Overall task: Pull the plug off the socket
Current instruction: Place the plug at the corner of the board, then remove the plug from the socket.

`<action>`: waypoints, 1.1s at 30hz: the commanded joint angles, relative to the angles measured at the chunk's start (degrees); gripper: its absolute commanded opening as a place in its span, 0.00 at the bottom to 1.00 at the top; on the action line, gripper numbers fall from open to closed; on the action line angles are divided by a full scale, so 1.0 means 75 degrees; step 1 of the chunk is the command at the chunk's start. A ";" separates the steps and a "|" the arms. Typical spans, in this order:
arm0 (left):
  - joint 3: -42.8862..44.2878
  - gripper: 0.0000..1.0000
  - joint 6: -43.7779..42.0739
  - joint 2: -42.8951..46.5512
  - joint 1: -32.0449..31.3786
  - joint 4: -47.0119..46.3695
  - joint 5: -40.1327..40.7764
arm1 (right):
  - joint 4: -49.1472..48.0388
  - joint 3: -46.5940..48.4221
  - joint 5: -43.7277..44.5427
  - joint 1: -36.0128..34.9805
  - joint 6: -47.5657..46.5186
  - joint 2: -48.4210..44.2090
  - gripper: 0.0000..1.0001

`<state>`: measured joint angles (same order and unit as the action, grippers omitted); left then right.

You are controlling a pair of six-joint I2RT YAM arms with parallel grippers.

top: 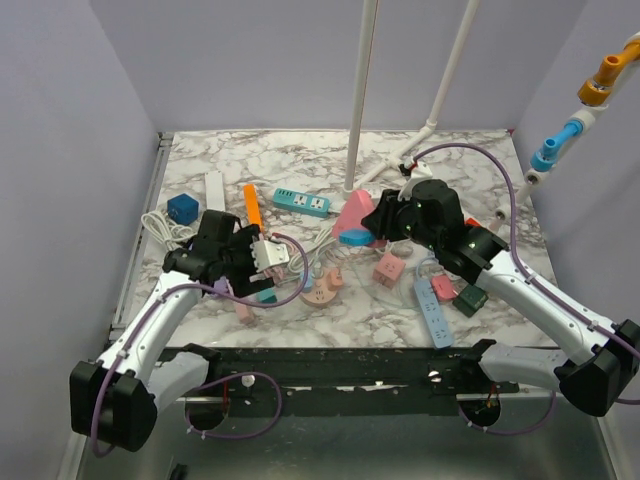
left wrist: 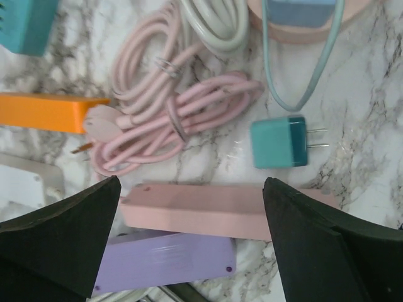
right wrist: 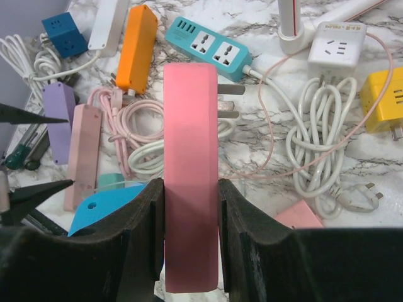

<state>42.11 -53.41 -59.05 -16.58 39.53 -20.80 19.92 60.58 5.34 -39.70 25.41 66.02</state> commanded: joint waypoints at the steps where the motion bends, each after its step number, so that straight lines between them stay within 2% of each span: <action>1: 0.1275 0.98 0.0123 0.0594 0.0031 -0.0001 -0.0955 | -0.0244 0.0271 -0.0353 -0.0047 0.0012 -0.0035 0.01; 5: 0.2798 0.98 0.0474 0.0723 -0.0340 0.0201 -0.1967 | -0.0346 0.0353 -0.0573 -0.0118 0.0040 0.0254 0.01; 8: 0.3386 0.99 0.0461 0.0593 -0.1145 0.0210 -0.1909 | -0.0365 0.0593 -0.0447 -0.0341 -0.0005 0.0518 0.01; 13: 0.3143 0.98 0.0093 0.0329 -0.2456 -0.0376 -0.1186 | -0.0381 0.1022 -0.0224 -0.0674 0.0036 0.0861 0.01; 22: 0.3142 0.98 0.0307 -0.0284 -0.3303 -0.0512 -0.0699 | -0.0581 0.1258 0.0009 -0.1168 0.0212 0.1088 0.01; 27: 0.3058 0.98 0.0535 -0.0424 -0.3659 -0.1141 -0.0075 | -0.0709 0.1435 0.0182 -0.1457 0.0280 0.1326 0.01; 29: 0.3034 0.89 0.0529 -0.0446 -0.3693 -0.1233 0.0040 | -0.0746 0.1499 0.0245 -0.1556 0.0312 0.1368 0.01; 30: 0.3045 0.81 0.0484 -0.0456 -0.3696 -0.1182 0.0038 | -0.0756 0.1526 0.0284 -0.1611 0.0327 0.1381 0.01; 33: 0.2960 0.46 0.0341 -0.0414 -0.3706 -0.1099 0.0105 | -0.0814 0.1567 0.0339 -0.1690 0.0366 0.1347 0.01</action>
<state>65.10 -50.28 -62.30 -44.01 32.69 -22.70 18.04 69.23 5.67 -51.48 26.96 76.55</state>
